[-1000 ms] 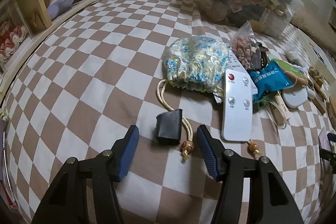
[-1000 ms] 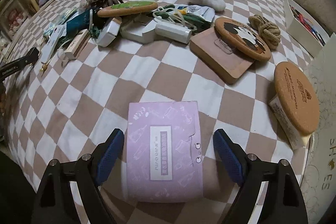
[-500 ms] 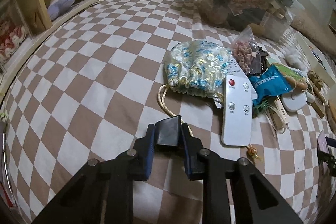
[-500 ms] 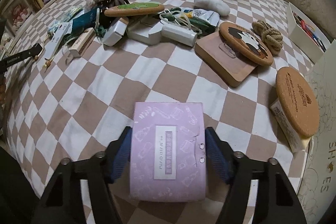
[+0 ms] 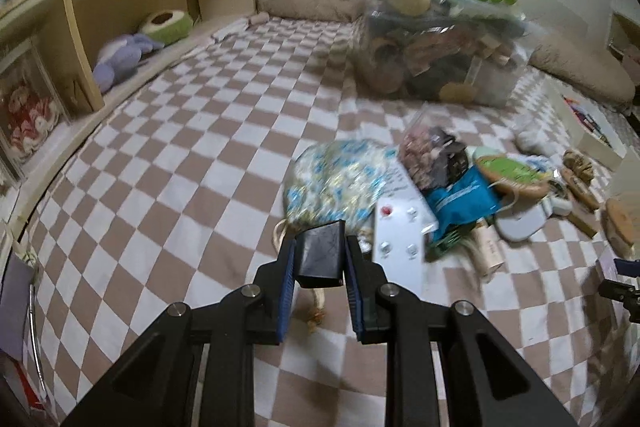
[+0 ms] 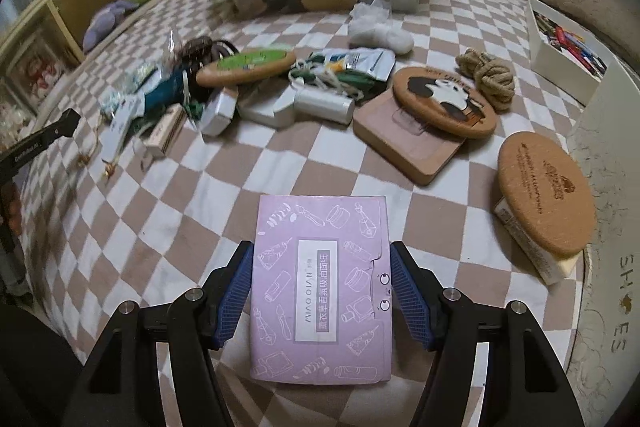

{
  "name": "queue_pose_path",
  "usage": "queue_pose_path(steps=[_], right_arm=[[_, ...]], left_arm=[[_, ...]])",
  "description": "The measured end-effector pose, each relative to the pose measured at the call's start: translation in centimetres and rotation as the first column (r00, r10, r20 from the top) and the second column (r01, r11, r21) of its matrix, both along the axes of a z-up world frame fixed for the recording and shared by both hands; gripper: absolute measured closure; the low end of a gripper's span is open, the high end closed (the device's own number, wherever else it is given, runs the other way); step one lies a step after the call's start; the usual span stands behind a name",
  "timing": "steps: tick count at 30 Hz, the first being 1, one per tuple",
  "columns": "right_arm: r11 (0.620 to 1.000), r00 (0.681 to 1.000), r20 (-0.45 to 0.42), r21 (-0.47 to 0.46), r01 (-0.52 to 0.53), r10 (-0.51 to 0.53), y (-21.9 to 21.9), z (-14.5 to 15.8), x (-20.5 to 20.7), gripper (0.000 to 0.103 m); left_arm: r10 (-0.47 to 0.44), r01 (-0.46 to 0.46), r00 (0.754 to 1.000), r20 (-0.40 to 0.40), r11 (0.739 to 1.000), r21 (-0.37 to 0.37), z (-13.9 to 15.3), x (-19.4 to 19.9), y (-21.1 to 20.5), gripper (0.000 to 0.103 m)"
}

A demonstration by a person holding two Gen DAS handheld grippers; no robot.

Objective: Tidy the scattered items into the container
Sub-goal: 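Carry the wallet and envelope in both tools over the white open box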

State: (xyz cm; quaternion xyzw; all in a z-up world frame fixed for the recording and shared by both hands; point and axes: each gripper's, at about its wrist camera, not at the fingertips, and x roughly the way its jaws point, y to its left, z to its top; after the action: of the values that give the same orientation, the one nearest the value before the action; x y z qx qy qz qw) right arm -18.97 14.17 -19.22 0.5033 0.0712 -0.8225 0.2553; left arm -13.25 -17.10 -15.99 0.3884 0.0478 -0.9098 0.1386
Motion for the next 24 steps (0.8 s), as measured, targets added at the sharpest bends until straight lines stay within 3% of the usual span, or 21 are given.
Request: queue_pose_path(steps=[13,24], right_arm=[[0.995,0.998,-0.013,-0.076,0.065,-0.066,2.3,1.5,0.0,0.035],[0.984,0.987,-0.055,-0.108,0.141,-0.148,4.7,2.7,0.5,0.035]], left_arm=[[-0.114,0.116,0.991,-0.064,0.993,0.02,2.5,-0.2,6.2,0.08],[-0.232,0.236,0.969,-0.08,0.971,0.046,2.3,-0.4,13.2,0.08]])
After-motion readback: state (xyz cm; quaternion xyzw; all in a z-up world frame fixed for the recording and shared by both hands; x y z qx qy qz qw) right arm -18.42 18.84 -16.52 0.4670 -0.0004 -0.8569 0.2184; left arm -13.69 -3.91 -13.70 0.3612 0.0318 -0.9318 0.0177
